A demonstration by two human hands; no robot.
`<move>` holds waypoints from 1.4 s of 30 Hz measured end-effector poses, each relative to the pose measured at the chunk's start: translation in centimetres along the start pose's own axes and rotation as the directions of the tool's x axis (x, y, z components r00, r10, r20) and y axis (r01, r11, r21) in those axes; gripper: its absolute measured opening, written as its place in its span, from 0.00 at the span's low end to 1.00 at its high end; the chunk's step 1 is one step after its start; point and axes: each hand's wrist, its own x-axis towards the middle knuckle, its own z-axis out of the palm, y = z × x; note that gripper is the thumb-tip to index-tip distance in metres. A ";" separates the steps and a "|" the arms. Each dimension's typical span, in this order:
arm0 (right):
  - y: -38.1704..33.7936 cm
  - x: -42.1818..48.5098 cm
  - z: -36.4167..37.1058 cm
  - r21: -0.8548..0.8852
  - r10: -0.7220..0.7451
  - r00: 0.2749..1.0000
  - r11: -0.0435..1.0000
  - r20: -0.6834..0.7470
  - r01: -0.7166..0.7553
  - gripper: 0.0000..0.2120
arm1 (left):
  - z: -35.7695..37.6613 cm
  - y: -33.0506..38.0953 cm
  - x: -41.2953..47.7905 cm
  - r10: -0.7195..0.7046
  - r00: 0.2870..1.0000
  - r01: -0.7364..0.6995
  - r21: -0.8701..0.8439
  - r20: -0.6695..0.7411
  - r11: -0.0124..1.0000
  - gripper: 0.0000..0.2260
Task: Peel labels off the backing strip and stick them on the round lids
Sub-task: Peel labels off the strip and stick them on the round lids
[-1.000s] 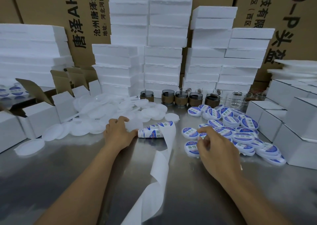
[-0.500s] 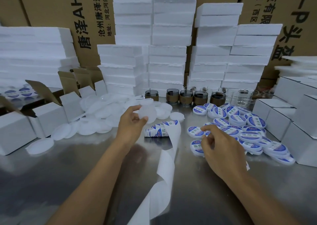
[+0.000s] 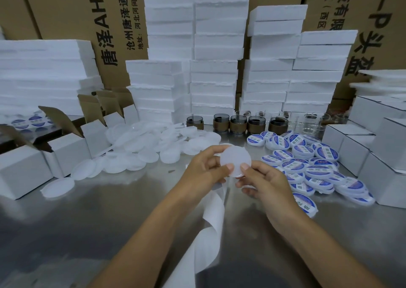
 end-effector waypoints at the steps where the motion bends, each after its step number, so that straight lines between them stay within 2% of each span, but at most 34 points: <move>1: 0.1 0.0 0.0 -0.013 -0.004 1.000 1.000 0.005 0.004 0.04 | 0.1 -0.2 0.1 -0.012 1.000 0.012 -0.033 0.001 0.999 0.11; 4: 0.3 -0.1 0.3 -0.055 -0.015 0.998 0.998 0.056 0.019 0.04 | 0.7 -0.5 0.1 -0.032 0.999 0.031 -0.120 -0.008 0.992 0.07; 8: 0.5 -0.2 0.6 -0.106 -0.029 0.995 0.994 0.097 0.039 0.03 | 0.8 -0.9 0.3 -0.032 0.998 0.027 -0.098 -0.047 0.995 0.08; 10: 0.3 0.2 0.4 -0.087 -0.005 0.998 0.996 0.055 0.009 0.03 | 0.4 -1.0 0.4 -0.043 0.995 0.031 -0.146 -0.085 0.989 0.05; 13: 0.0 1.1 -0.1 -0.063 0.018 0.998 0.998 -0.052 -0.021 0.03 | -0.8 -1.0 0.8 -0.102 0.975 0.049 -0.254 -0.200 0.966 0.06; 16: 0.0 2.1 -0.2 -0.133 -0.024 0.993 0.991 -0.116 0.008 0.05 | -1.9 -1.0 1.0 -0.158 0.952 0.069 -0.322 -0.261 0.944 0.06; 23: 0.9 6.5 1.8 -0.378 0.007 0.994 0.924 -0.109 -0.047 0.11 | -2.6 -1.9 1.2 -0.228 0.935 0.096 -0.421 -0.273 0.902 0.09; 26: 1.9 7.6 2.8 -0.406 0.055 0.988 0.907 -0.144 -0.110 0.07 | -2.9 -2.3 1.1 -0.272 0.933 0.157 -0.414 -0.236 0.897 0.08; 30: 2.5 7.9 3.1 -0.286 0.097 0.963 0.943 -0.252 -0.170 0.05 | -3.1 -2.8 1.0 -0.317 0.927 0.224 -0.381 -0.201 0.897 0.07; 32: 2.4 7.8 2.8 -0.167 0.164 0.955 0.964 -0.247 -0.209 0.03 | -3.2 -2.8 1.0 -0.326 0.924 0.237 -0.373 -0.199 0.897 0.06; 36: 1.4 7.0 1.6 0.052 0.274 0.955 0.961 -0.114 -0.270 0.10 | -3.1 -2.9 1.1 -0.332 0.922 0.247 -0.360 -0.198 0.900 0.08; 42: -1.3 4.7 -0.6 0.130 0.203 0.972 0.967 0.118 -0.218 0.16 | -2.4 -2.8 1.5 -0.312 0.931 0.213 -0.412 -0.188 0.886 0.10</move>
